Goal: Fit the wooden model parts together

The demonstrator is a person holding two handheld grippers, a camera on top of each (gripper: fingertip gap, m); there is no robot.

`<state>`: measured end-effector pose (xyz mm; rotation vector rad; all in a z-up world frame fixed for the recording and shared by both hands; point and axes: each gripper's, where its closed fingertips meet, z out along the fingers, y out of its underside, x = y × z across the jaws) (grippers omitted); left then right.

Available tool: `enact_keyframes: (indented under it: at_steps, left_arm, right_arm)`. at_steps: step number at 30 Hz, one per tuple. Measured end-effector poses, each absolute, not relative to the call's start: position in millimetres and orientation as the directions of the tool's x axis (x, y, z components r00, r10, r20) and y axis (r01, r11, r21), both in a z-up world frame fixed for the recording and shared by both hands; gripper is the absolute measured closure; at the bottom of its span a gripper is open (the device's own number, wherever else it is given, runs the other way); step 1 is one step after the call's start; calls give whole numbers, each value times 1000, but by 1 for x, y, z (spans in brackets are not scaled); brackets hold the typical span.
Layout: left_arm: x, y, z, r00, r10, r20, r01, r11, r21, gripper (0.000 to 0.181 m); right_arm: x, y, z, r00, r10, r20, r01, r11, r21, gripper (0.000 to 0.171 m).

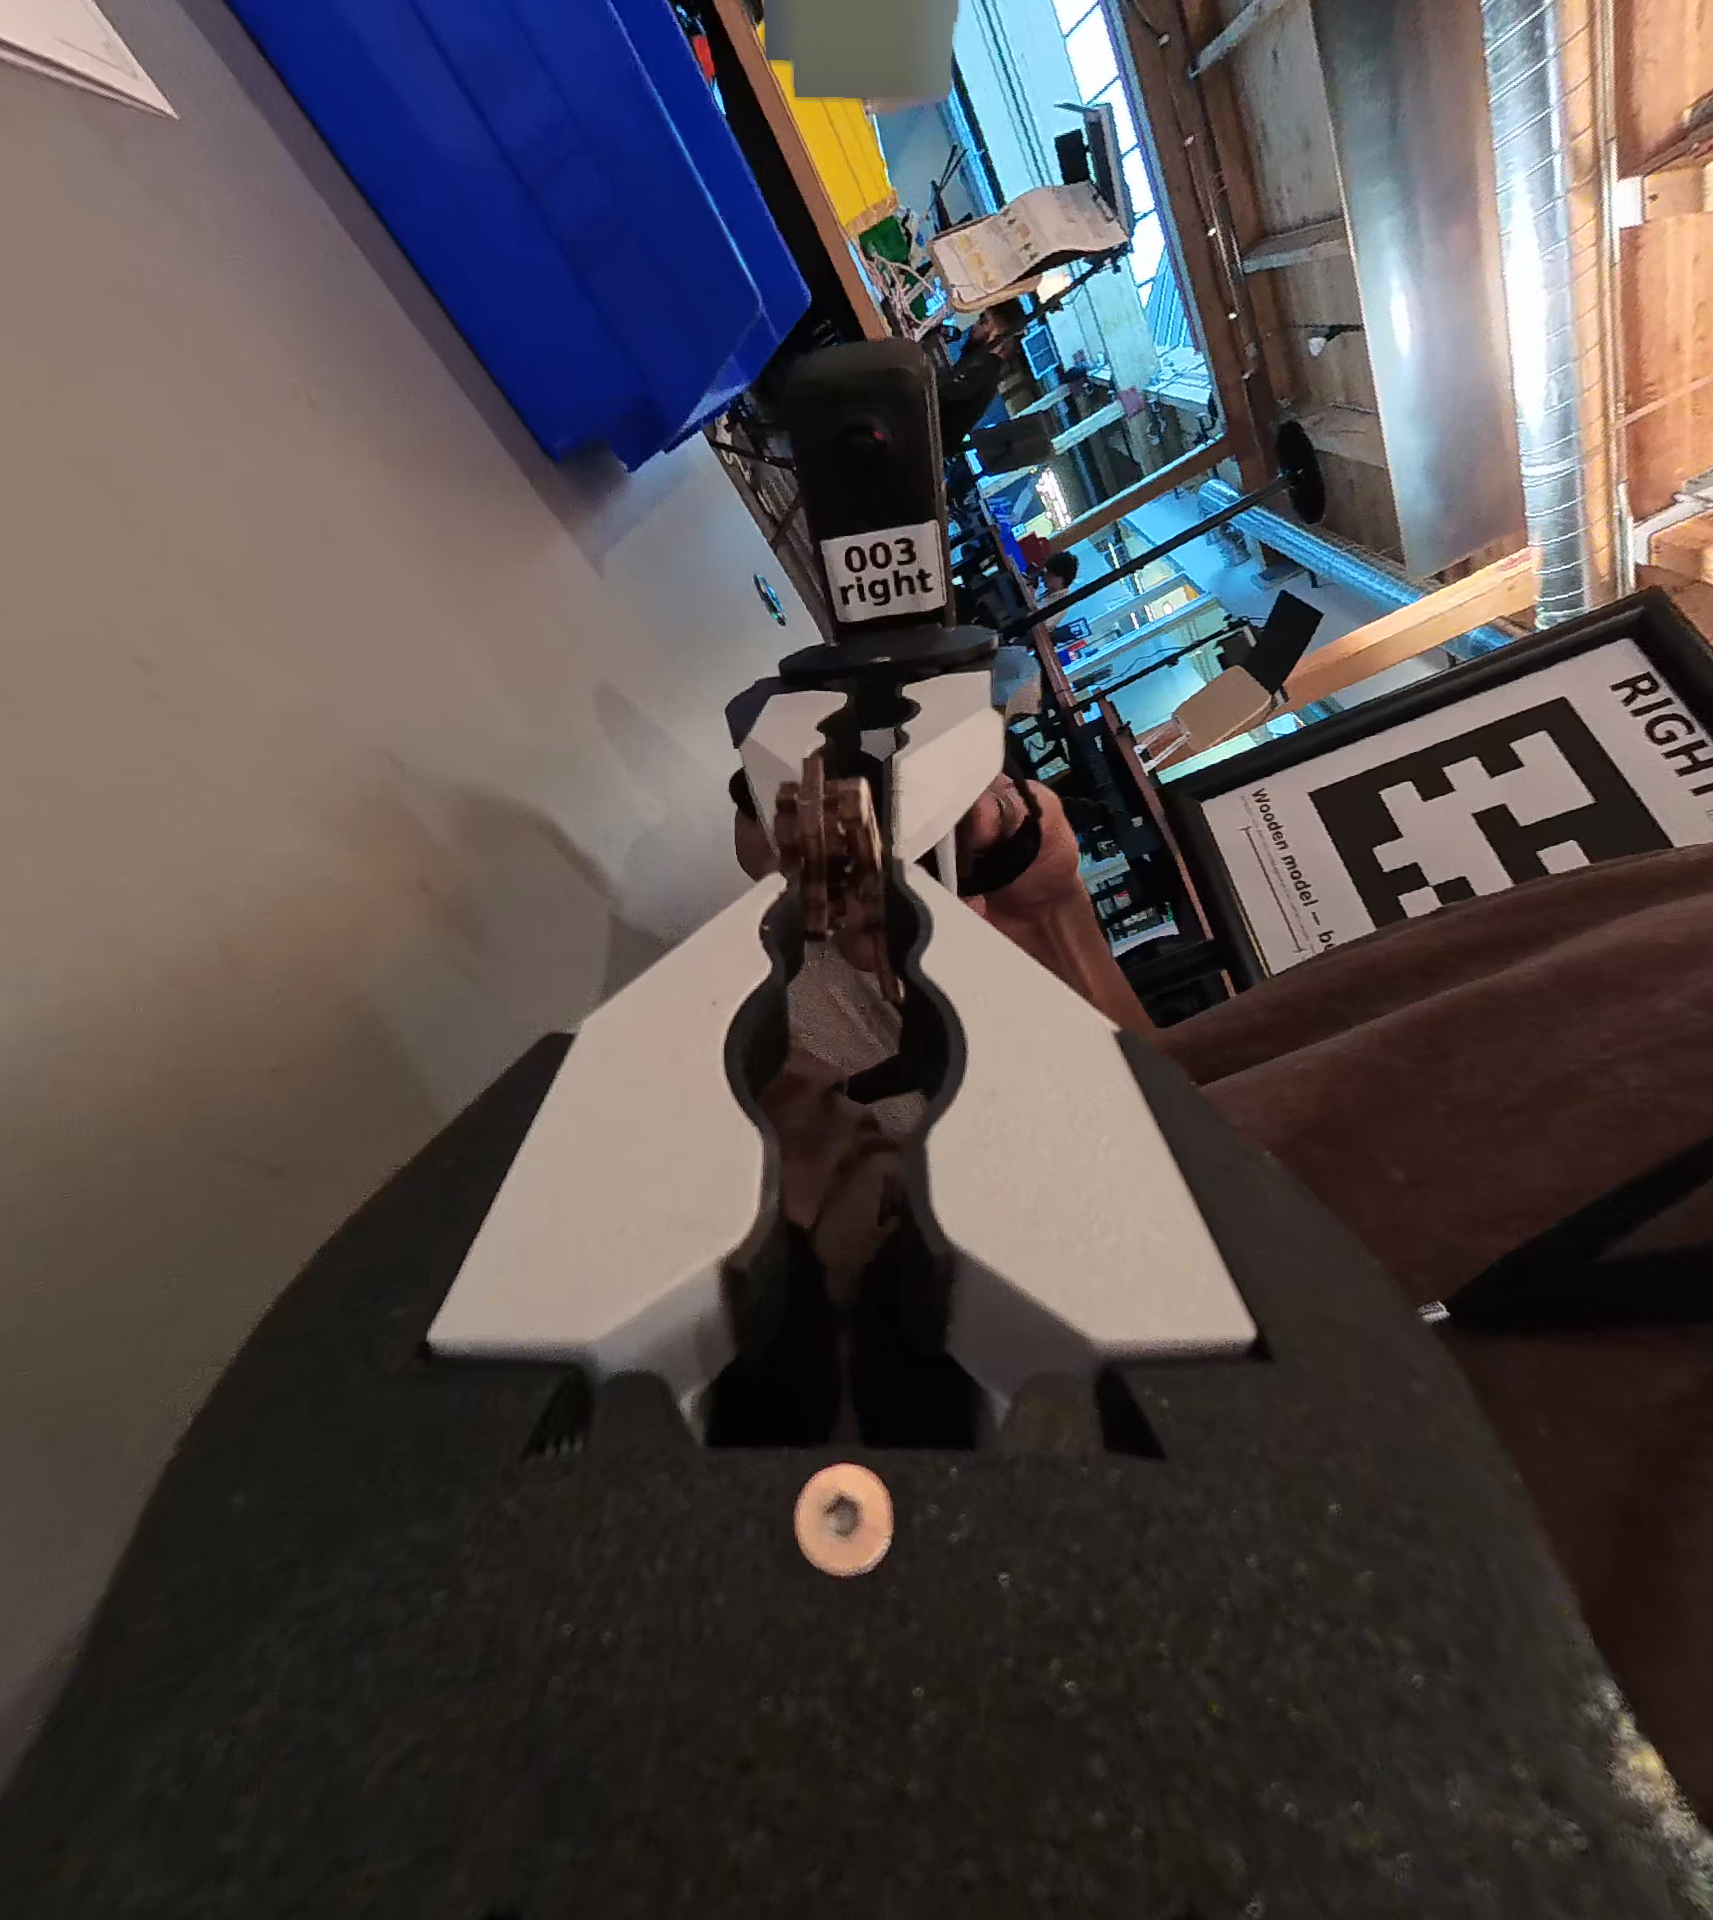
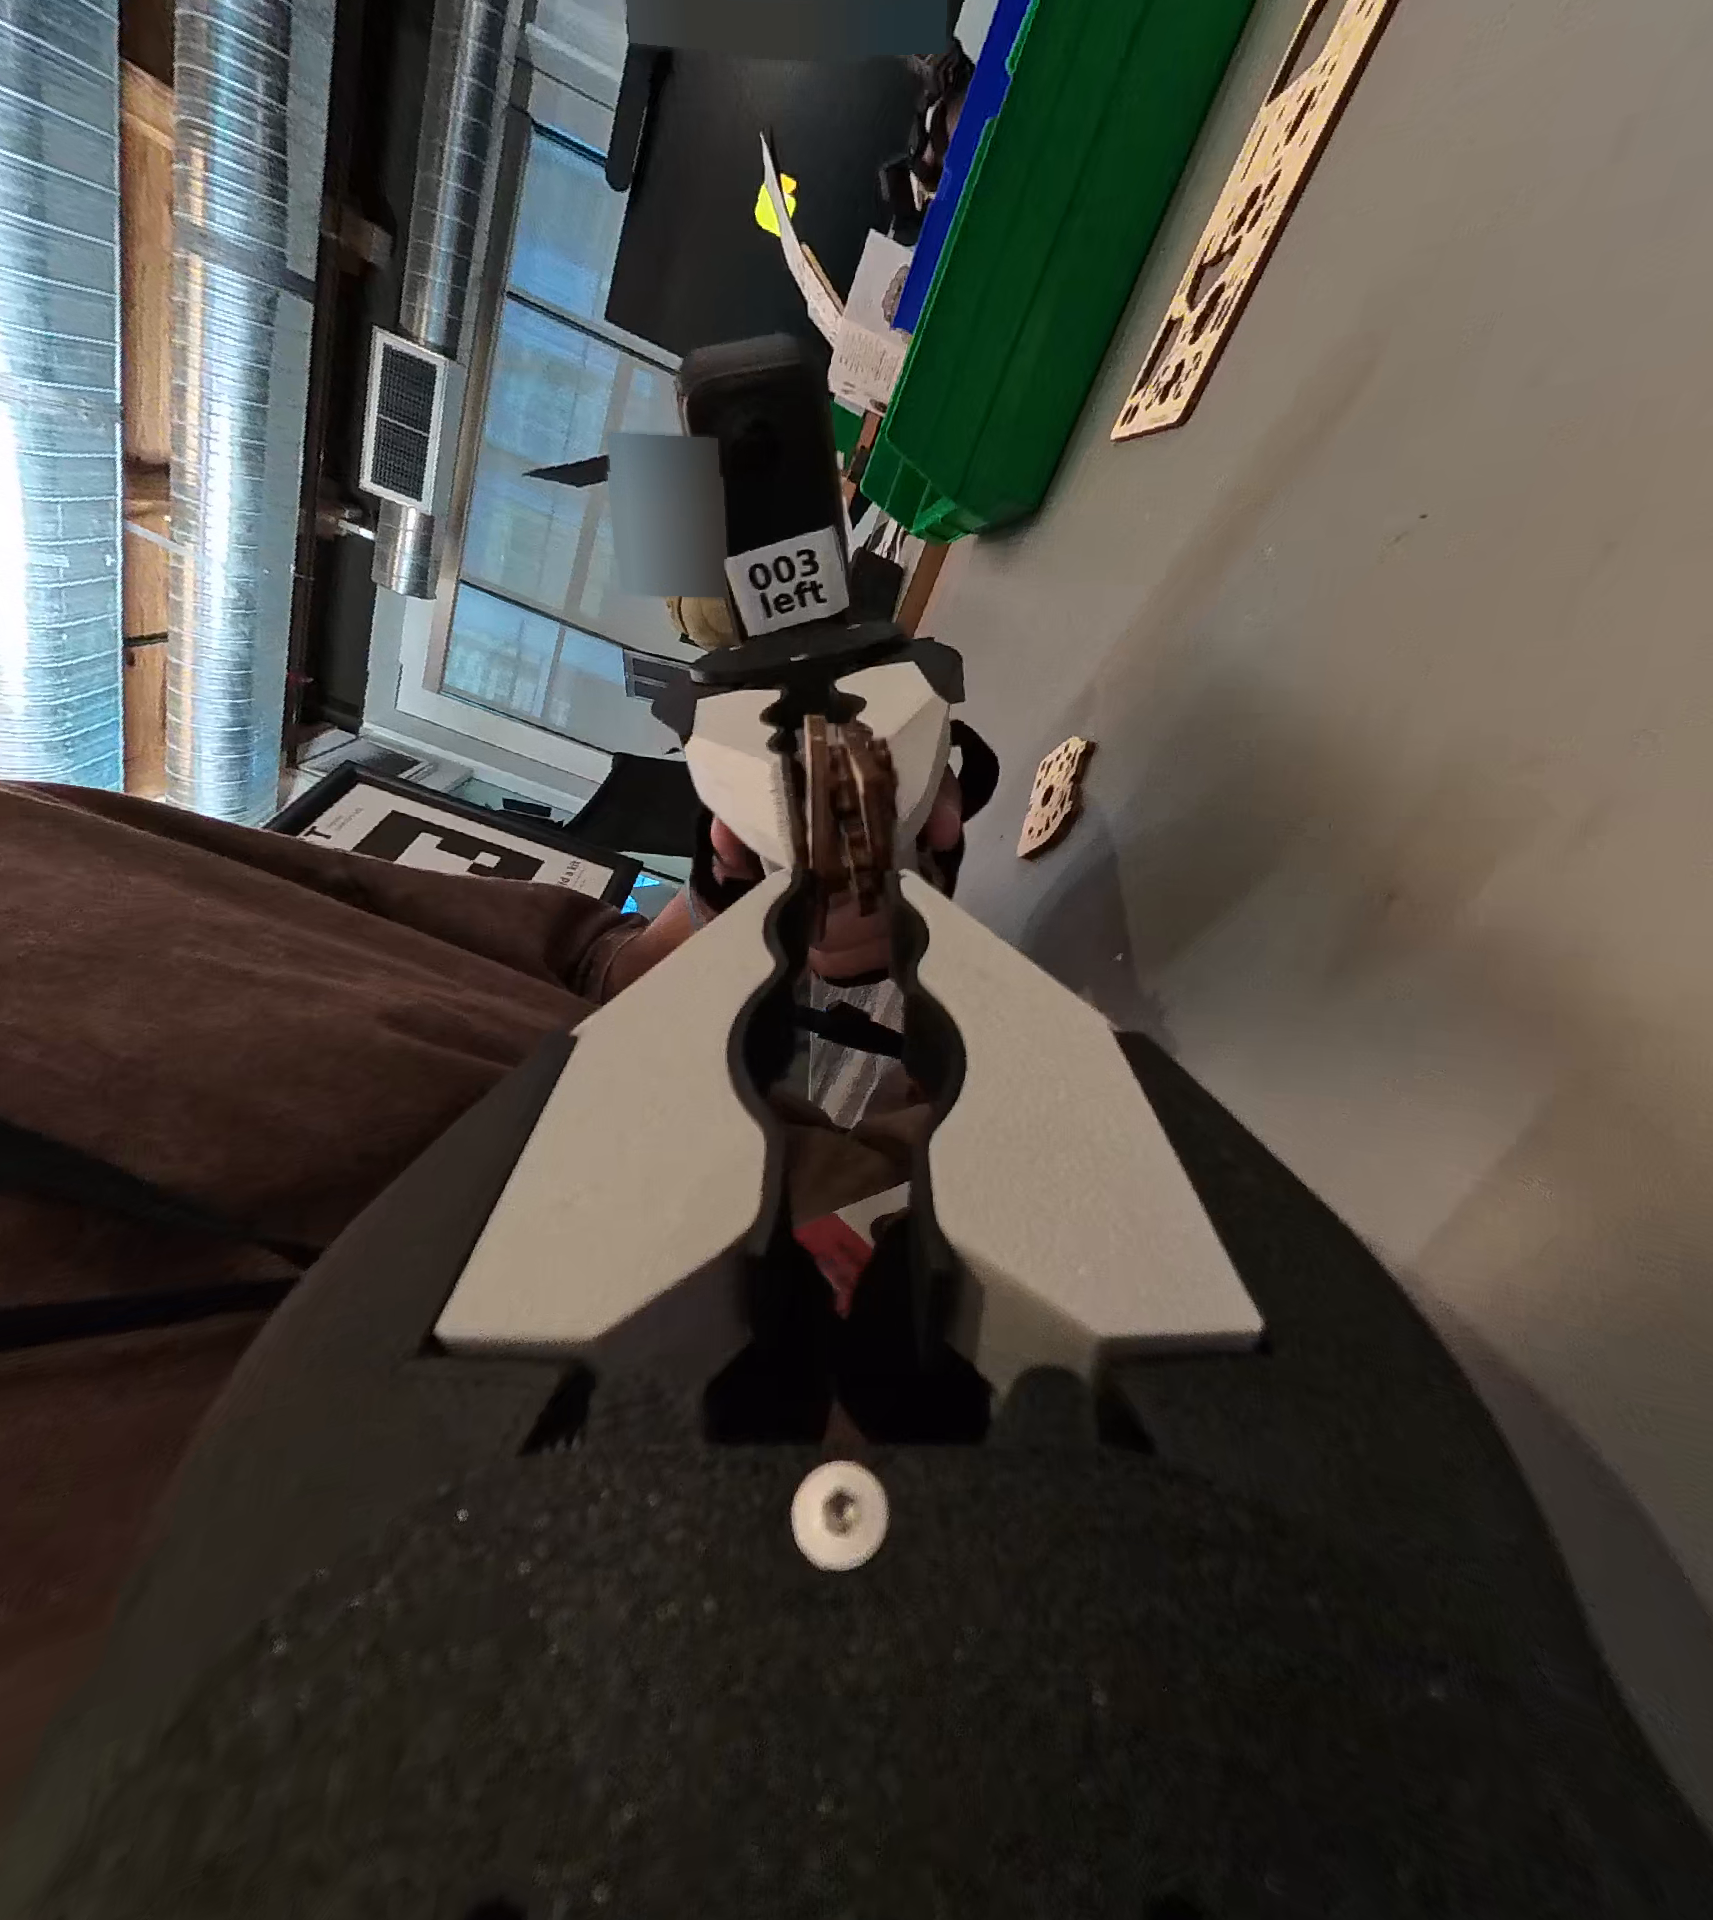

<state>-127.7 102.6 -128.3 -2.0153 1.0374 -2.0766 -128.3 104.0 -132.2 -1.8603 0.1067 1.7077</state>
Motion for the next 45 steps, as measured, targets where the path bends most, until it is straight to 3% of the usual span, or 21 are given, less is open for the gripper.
enact_keyframes:
  at_steps: [7, 10, 13, 16, 23, 31, 35, 39, 42, 45]
  left_arm:
    - [-130, 97, -126, -172, -435, 884, -420, -779, -466, 168]
    - [-130, 97, -131, -148, -478, 866, -418, -763, -493, 171]
    - [-129, 99, -128, -151, -477, 866, -409, -767, -494, 171]
    - [-129, 97, -124, -169, -482, 860, -413, -757, -505, 171]
    - [-126, 84, -116, -230, -458, 859, -444, -736, -511, 171]
    - [-131, 87, -126, -193, -441, 877, -446, -756, -478, 167]
    - [-129, 83, -126, -194, -485, 853, -452, -727, -517, 168]
    - [-129, 83, -124, -198, -590, 783, -444, -658, -608, 172]
    - [-130, 81, -118, -219, -752, 622, -423, -502, -755, 172]
    - [-132, 77, -109, -255, -857, 447, -412, -322, -852, 172]
  right_arm:
    - [-129, 101, -129, 144, 345, -928, -437, -819, -372, 166]
    - [-129, 102, -133, 224, 363, -905, -417, -803, -425, 164]
    - [-128, 104, -130, 189, 347, -919, -442, -805, -395, 164]
    - [-126, 105, -130, 171, 337, -926, -461, -803, -378, 152]
    - [-132, 102, -116, 103, 373, -922, -446, -811, -378, 156]
    - [-124, 103, -123, 174, 371, -912, -438, -800, -409, 157]
    - [-129, 102, -126, 225, 398, -889, -403, -793, -457, 156]
    - [-133, 101, -121, 337, 501, -797, -340, -725, -599, 156]
    - [-134, 97, -111, 431, 608, -666, -268, -619, -738, 157]
    - [-136, 92, -99, 444, 673, -591, -251, -540, -803, 156]
